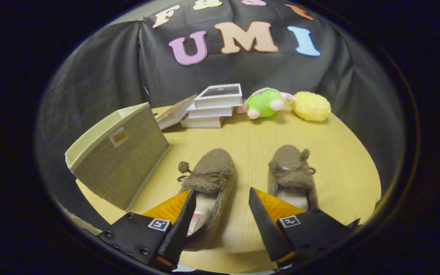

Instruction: Open the storage box then place both shoes into the box .Put the left shoe in first, then the right shoe, with the right side of both shoes facing outward in a uniform manner.

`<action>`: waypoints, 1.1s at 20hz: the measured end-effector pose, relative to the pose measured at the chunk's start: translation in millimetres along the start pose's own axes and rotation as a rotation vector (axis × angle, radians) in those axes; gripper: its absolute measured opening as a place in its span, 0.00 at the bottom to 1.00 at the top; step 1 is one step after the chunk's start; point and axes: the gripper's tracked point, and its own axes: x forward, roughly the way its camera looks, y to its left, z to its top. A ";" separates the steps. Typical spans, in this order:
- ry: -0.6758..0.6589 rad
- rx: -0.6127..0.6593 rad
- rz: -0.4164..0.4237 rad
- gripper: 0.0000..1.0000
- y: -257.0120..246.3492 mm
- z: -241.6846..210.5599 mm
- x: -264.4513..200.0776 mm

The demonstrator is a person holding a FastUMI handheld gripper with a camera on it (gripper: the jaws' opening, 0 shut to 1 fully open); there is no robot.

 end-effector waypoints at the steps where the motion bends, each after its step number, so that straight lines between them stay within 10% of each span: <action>1: 0.019 0.001 -0.001 0.88 -2.0 -5.8 5.5; 11: 0.163 -0.017 -0.011 0.65 3.2 -22.6 11.6; 15: 0.200 0.049 -0.036 0.25 2.9 -28.7 13.0; 22: 0.230 0.241 -0.102 0.04 4.4 -21.9 3.4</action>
